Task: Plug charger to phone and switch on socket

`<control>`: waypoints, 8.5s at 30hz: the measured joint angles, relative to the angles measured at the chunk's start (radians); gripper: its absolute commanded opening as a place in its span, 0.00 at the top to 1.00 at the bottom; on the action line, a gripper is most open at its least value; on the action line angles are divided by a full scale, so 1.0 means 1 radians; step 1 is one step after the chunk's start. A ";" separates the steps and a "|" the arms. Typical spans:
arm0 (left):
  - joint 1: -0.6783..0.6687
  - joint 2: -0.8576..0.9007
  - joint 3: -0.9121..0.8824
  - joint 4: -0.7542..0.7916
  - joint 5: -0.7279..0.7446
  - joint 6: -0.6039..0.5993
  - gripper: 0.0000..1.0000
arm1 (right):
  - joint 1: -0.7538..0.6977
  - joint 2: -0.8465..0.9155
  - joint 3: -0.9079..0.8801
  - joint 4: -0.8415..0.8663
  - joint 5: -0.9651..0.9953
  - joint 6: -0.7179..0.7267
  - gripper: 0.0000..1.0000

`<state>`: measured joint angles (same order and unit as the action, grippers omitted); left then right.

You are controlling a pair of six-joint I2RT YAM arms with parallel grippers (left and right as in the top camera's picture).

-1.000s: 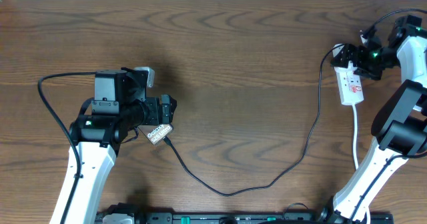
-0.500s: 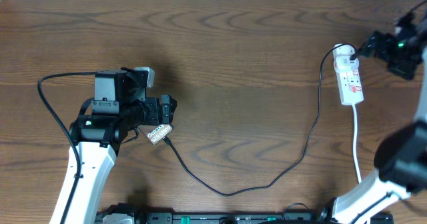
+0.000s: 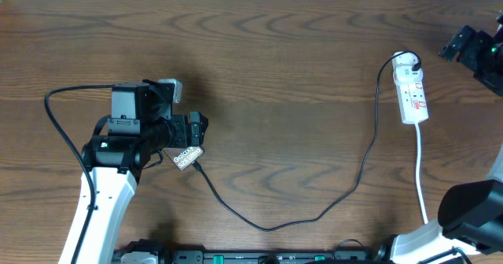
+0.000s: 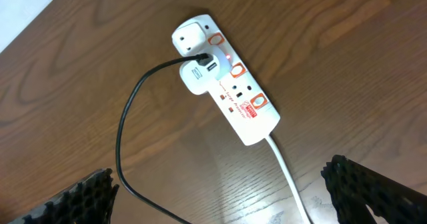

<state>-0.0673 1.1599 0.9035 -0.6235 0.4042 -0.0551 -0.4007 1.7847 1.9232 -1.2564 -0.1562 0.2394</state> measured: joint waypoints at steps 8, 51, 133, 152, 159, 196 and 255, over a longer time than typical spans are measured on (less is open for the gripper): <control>0.000 0.000 0.000 0.000 0.000 0.000 0.08 | 0.000 0.000 0.000 0.000 0.000 0.006 0.01; -0.021 -1.133 -0.898 0.730 -0.097 0.064 0.08 | 0.000 0.001 -0.001 -0.001 0.009 0.007 0.01; -0.021 -1.148 -0.890 0.623 -0.141 0.080 0.08 | 0.124 -0.249 -0.003 0.000 0.031 0.007 0.01; -0.021 -1.148 -0.890 0.623 -0.141 0.082 0.08 | 0.398 -0.502 -0.212 0.301 0.239 0.014 0.01; -0.021 -1.148 -0.888 0.621 -0.142 0.082 0.08 | 0.454 -0.770 -0.766 0.821 0.243 0.014 0.01; -0.021 -1.149 -0.888 0.620 -0.145 0.082 0.08 | 0.592 -1.769 -1.917 1.200 0.293 -0.233 0.01; -0.021 -1.149 -0.888 0.620 -0.145 0.082 0.08 | 0.509 -1.770 -1.917 1.198 0.291 -0.273 0.01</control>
<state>-0.0883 0.0109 0.0158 -0.0040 0.2596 0.0269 0.1085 0.0147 0.0067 -0.0586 0.1345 -0.0338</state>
